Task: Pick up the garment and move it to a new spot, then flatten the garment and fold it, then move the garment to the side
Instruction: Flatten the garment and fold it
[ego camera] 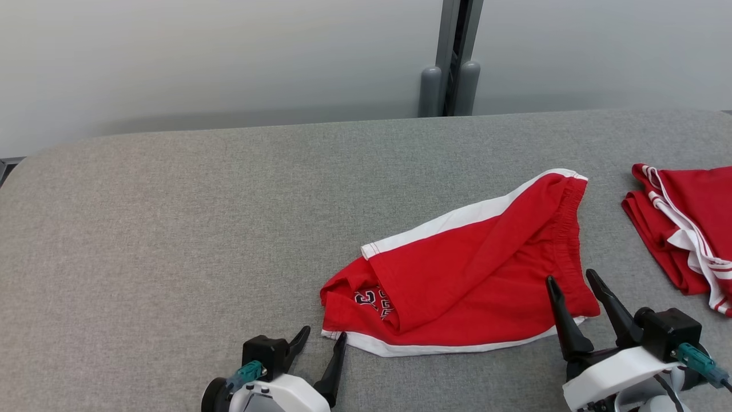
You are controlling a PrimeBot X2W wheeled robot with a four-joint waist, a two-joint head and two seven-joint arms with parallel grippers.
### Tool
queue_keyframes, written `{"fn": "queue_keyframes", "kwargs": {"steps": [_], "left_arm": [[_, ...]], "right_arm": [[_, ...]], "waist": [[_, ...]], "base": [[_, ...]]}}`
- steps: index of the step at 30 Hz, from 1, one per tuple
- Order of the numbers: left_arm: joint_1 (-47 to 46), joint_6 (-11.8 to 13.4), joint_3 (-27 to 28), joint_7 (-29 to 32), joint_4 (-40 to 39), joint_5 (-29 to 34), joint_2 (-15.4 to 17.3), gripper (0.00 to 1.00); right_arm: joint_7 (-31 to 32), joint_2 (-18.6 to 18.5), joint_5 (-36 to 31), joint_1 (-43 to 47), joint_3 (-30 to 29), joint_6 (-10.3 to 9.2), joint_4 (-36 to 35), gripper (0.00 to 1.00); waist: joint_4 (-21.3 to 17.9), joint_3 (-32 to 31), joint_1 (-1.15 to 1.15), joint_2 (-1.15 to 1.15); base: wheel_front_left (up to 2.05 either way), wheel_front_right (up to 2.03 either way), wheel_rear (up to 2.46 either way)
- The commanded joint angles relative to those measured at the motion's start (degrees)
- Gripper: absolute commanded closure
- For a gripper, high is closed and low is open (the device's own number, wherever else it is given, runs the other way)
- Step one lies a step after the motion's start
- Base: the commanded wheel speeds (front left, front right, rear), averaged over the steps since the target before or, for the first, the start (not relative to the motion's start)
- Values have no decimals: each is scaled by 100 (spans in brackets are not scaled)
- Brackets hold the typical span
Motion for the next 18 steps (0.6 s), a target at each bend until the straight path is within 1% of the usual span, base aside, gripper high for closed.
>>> {"fn": "queue_keyframes", "kwargs": {"steps": [1, 6, 7, 8, 9, 14, 18], "left_arm": [[-110, -36, -22, -33, 31, -34, 27, 0], [-231, -69, -126, -78, 159, -72, 27, 0], [-243, -116, -165, -84, 174, -102, 27, 5], [-249, -153, -187, -84, 194, -128, 26, 95], [-258, -165, -203, -90, 220, -134, 27, 100], [-325, -170, -206, -118, 285, -202, 27, 100], [-198, -154, -194, -140, 256, -212, 26, 100]], "right_arm": [[-35, -27, 0, -40, -20, 0, -3, 0], [-33, -16, -1, -70, -10, 0, 54, 0], [-33, -12, -2, -70, -13, 0, 65, 0], [-33, -12, -1, -69, -19, 0, 78, 0], [-32, -14, 2, -65, -24, 0, 98, 0], [-32, -20, 19, 1, -95, 0, 195, 0], [-31, -20, 68, 131, -232, 0, 315, 0]], "waist": [[-6, 5, 0, 0], [-32, 14, 0, 0], [-36, 15, 0, 0], [-39, 15, 0, 0], [-40, 15, 0, 0], [-34, -1, 0, 0], [-30, -76, 0, 0]], "base": [[0, 0, 0], [0, 0, 0], [0, 0, 0], [0, 0, 0], [0, 0, 0], [0, 0, 0], [0, 0, 0]]}}
